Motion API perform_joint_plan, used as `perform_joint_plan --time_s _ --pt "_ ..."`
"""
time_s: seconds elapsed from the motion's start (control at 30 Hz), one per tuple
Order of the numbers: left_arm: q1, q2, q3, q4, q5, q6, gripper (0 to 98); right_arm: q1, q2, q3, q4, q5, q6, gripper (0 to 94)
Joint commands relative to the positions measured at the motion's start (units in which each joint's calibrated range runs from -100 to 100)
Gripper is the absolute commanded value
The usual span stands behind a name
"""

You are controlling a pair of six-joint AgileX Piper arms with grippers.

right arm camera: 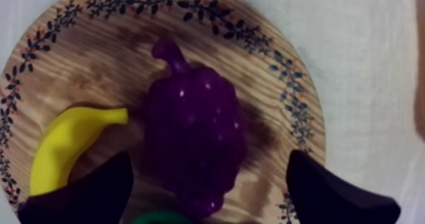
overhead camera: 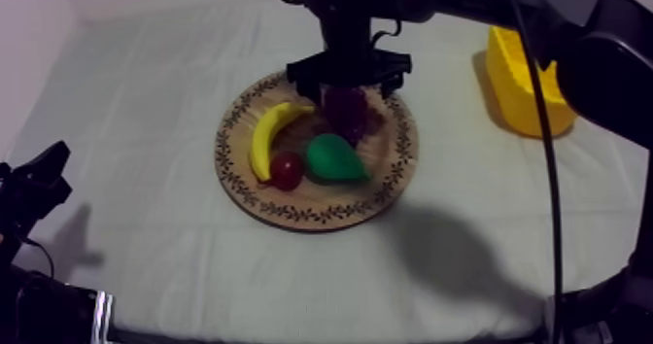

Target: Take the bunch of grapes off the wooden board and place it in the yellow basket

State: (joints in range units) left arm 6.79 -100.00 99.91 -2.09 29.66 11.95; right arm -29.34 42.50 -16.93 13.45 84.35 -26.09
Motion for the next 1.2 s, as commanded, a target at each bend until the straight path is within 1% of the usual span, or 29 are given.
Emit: perform_joint_plan --time_s 0.0,0.23,0.4,0.5,0.67,0.77,0.93,1.17 --pt "-0.02 0.00 -0.02 0.01 0.01 -0.01 0.1 0.09 0.62 0.22 -0.20 -1.67 0.22 72.0" --pt "-0.02 0.00 -0.02 0.01 0.01 -0.01 0.1 0.28 3.01 0.80 -0.17 -6.57 0.70 72.0" --pt "-0.02 0.00 -0.02 0.01 0.01 -0.01 0.1 0.70 4.28 0.72 -0.24 -9.05 1.01 70.0" --pt "-0.02 0.00 -0.02 0.01 0.01 -0.01 0.1 0.91 4.73 0.60 -0.14 -9.93 1.05 64.1" --pt "-0.02 0.00 -0.02 0.01 0.01 -0.01 0.1 1.03 4.72 0.82 0.34 -10.70 0.90 47.3" --pt "-0.02 0.00 -0.02 0.01 0.01 -0.01 0.1 0.98 4.06 1.19 0.62 -10.82 0.87 40.5" --pt "-0.02 0.00 -0.02 0.01 0.01 -0.01 0.1 0.76 1.82 2.26 0.89 -10.29 1.07 35.5" --pt "-0.02 0.00 -0.02 0.01 0.01 -0.01 0.1 0.32 -4.23 5.56 2.49 -8.44 1.14 34.3"
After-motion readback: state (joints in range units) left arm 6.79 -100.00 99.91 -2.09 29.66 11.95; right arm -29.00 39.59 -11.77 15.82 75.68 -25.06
